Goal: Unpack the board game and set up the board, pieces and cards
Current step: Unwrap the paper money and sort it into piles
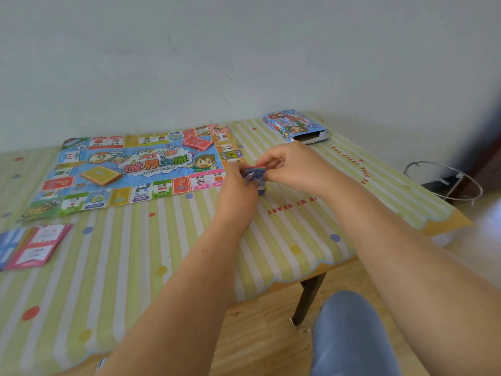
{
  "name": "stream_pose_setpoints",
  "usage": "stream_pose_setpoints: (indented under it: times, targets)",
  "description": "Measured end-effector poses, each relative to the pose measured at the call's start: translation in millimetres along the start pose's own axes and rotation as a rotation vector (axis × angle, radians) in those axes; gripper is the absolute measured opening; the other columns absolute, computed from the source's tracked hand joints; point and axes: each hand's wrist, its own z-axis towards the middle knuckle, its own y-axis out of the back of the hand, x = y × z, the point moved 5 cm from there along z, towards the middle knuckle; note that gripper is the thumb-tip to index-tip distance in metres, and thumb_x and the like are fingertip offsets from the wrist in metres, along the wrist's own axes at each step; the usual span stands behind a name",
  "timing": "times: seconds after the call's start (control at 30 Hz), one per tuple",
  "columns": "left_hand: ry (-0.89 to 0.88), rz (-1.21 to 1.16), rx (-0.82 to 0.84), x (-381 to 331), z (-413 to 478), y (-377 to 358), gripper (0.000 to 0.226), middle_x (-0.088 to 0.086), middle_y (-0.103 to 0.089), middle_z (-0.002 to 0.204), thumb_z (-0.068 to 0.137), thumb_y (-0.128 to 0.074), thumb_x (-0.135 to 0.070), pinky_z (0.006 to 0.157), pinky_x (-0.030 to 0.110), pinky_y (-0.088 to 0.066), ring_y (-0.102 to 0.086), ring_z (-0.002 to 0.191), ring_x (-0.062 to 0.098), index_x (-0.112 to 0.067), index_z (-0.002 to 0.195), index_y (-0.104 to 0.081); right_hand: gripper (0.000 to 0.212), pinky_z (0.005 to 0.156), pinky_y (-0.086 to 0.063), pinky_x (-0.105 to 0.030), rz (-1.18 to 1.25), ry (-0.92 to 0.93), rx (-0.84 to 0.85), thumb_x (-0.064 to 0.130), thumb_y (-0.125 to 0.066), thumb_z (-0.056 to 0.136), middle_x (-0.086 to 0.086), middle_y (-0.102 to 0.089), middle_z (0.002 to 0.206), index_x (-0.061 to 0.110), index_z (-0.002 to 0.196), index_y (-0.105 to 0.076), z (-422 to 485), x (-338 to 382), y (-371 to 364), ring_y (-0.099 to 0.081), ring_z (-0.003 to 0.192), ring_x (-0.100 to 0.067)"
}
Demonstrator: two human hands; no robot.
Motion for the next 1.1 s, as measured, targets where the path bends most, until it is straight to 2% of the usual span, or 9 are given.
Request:
stream_pose_setpoints:
  times: [0.1,0.17,0.27,0.33,0.47,0.77,0.87,0.97,1.1]
  targets:
    - [-0.009,-0.001,-0.036,2,0,2,0.018,-0.017,-0.053,0.085,0.093,-0.053,-0.008,0.054,0.007,-0.04,-0.052,0.074,-0.003,-0.019,0.106,-0.048,0.027,0.08,-0.055,-0.028,0.001,0.006,-0.051,0.004,-0.065,0.079,0.003,-0.073,0.088,0.021,0.097,-0.074,1,-2,-1,-0.068,0.082,-0.01]
    - [-0.01,-0.038,-0.063,2,0,5,0.021,-0.012,-0.057,0.088,0.091,-0.053,-0.005,0.059,0.01,-0.043,-0.056,0.079,0.002,-0.019,0.107,-0.05,0.026,0.073,-0.052,-0.019,-0.016,0.017,-0.078,0.003,-0.064,0.079,0.007,-0.07,0.083,0.019,0.098,-0.074,1,-1,-2,-0.065,0.075,-0.005]
    - [-0.016,-0.069,-0.097,2,0,8,0.023,-0.01,-0.058,0.089,0.09,-0.052,-0.002,0.054,0.003,-0.04,-0.056,0.077,0.0,-0.019,0.104,-0.052,0.025,0.065,-0.045,-0.01,-0.06,0.023,-0.103,0.003,-0.064,0.08,0.008,-0.067,0.08,0.019,0.096,-0.074,2,2,-3,-0.06,0.07,-0.001]
    - [-0.012,-0.052,-0.095,3,0,7,0.021,-0.009,-0.06,0.09,0.091,-0.05,-0.002,0.054,0.004,-0.041,-0.057,0.079,0.004,-0.02,0.103,-0.05,0.026,0.067,-0.047,-0.014,-0.065,0.021,-0.099,0.003,-0.063,0.079,0.006,-0.068,0.082,0.019,0.097,-0.074,1,2,-5,-0.062,0.074,-0.005]
    - [-0.021,0.019,-0.077,6,2,2,0.017,-0.002,-0.064,0.096,0.093,-0.046,-0.006,0.062,0.023,-0.043,-0.061,0.086,0.017,-0.02,0.102,-0.048,0.027,0.078,-0.052,-0.024,-0.032,0.002,-0.095,0.007,-0.066,0.079,0.004,-0.071,0.09,0.021,0.101,-0.072,-1,-1,-7,-0.066,0.084,-0.01]
    - [-0.035,0.04,-0.1,3,-1,5,0.017,-0.006,-0.063,0.093,0.093,-0.048,-0.008,0.058,0.016,-0.041,-0.059,0.081,0.011,-0.019,0.105,-0.052,0.017,0.07,-0.051,-0.021,-0.035,-0.005,-0.124,0.01,-0.067,0.081,0.004,-0.071,0.082,0.024,0.088,-0.072,-2,3,-5,-0.066,0.077,-0.009]
    - [-0.035,-0.043,-0.105,-1,-2,10,0.017,-0.012,-0.063,0.088,0.092,-0.054,-0.011,0.059,0.017,-0.042,-0.06,0.078,0.003,-0.024,0.102,-0.054,0.017,0.074,-0.055,-0.031,-0.006,0.001,-0.113,0.01,-0.067,0.081,0.001,-0.071,0.08,0.026,0.083,-0.071,-1,7,-2,-0.068,0.078,-0.014]
    - [-0.034,-0.167,-0.091,-5,-2,18,0.018,-0.01,-0.063,0.084,0.09,-0.059,-0.011,0.068,0.021,-0.051,-0.064,0.08,0.008,-0.029,0.091,-0.056,0.013,0.077,-0.058,-0.036,0.084,-0.007,-0.106,0.007,-0.067,0.081,-0.004,-0.072,0.079,0.017,0.088,-0.073,-1,10,1,-0.07,0.075,-0.017]
    - [-0.033,-0.202,-0.069,-6,-3,33,0.016,-0.007,-0.065,0.085,0.089,-0.065,-0.018,0.076,0.027,-0.054,-0.066,0.088,0.015,-0.033,0.085,-0.06,0.012,0.073,-0.058,-0.031,0.221,-0.031,-0.061,0.002,-0.066,0.083,-0.009,-0.072,0.076,0.007,0.094,-0.072,-2,16,-5,-0.066,0.063,-0.013]
